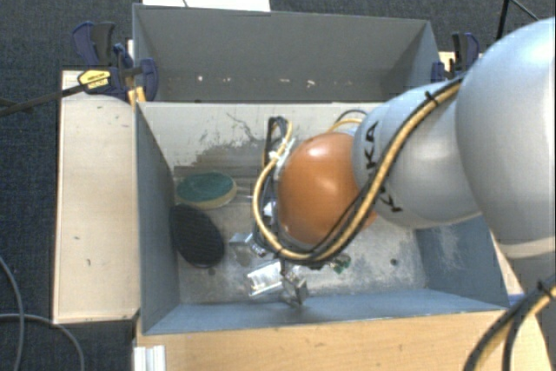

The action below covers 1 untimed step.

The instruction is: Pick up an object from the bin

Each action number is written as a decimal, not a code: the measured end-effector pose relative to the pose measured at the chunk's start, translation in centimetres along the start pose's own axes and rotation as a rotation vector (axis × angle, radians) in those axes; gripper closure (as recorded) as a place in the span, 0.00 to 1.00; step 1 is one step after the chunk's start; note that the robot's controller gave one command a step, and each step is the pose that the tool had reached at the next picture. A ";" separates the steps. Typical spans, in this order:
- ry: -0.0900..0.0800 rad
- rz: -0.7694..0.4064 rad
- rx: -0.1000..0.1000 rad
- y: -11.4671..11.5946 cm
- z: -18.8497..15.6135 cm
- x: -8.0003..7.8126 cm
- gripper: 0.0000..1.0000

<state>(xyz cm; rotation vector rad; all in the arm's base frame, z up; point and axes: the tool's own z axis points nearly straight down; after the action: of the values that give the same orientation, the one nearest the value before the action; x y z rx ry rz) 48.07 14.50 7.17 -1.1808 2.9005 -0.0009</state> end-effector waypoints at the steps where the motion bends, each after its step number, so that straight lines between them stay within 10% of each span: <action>1: -0.003 0.010 0.001 -0.1 -0.1 -0.1 0.00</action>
Offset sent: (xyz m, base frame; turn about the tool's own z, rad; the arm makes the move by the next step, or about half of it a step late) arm 0.0000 0.0000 0.0000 0.0000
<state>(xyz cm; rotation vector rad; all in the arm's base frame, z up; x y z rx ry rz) 48.22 14.55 7.28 -1.1656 2.9032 -0.0004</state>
